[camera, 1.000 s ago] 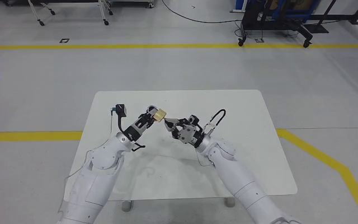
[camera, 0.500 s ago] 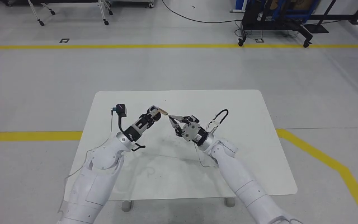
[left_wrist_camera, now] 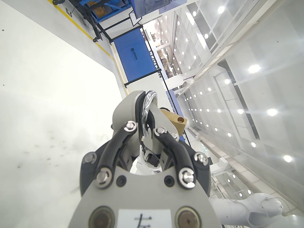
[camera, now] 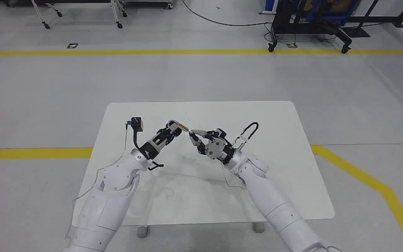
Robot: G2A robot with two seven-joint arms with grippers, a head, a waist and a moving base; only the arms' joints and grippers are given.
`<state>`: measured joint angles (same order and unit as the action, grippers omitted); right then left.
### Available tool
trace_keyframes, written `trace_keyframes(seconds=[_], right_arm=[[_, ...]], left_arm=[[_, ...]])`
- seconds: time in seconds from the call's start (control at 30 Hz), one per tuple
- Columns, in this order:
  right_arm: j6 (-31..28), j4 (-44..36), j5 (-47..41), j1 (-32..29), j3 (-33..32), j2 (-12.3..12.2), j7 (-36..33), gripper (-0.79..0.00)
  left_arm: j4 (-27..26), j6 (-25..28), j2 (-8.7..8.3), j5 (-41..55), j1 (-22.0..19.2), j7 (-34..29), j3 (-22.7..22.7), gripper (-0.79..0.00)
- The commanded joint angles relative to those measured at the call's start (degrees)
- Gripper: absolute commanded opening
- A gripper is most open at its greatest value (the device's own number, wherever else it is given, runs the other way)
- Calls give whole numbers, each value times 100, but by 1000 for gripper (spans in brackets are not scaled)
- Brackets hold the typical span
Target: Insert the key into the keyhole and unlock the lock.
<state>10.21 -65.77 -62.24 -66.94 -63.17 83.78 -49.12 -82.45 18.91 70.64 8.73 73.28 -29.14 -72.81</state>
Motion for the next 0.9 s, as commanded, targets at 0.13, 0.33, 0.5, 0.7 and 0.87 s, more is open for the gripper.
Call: trace_keyframes(seconds=[0.13, 0.33, 0.5, 0.7, 0.87], right_arm=[[-102, -64, 255, -9, 29, -21, -6, -662], [-136, -98, 363, -11, 41, -33, 31, -785], [-194, -170, 373, -40, 7, -48, -37, -785], [-212, -252, 470, -76, -28, -75, -42, -785], [-204, -296, 486, -103, -53, -93, -74, -785]], left_arm=[[0, 28, -1, 9, -1, -12, 0, -785], [-14, 55, -5, 15, 8, -28, -4, -785], [-22, 89, -4, 68, 12, -40, -4, -785], [-17, 141, -8, 170, 17, -120, -17, 0], [-17, 163, -10, 190, 20, -127, -23, 0]])
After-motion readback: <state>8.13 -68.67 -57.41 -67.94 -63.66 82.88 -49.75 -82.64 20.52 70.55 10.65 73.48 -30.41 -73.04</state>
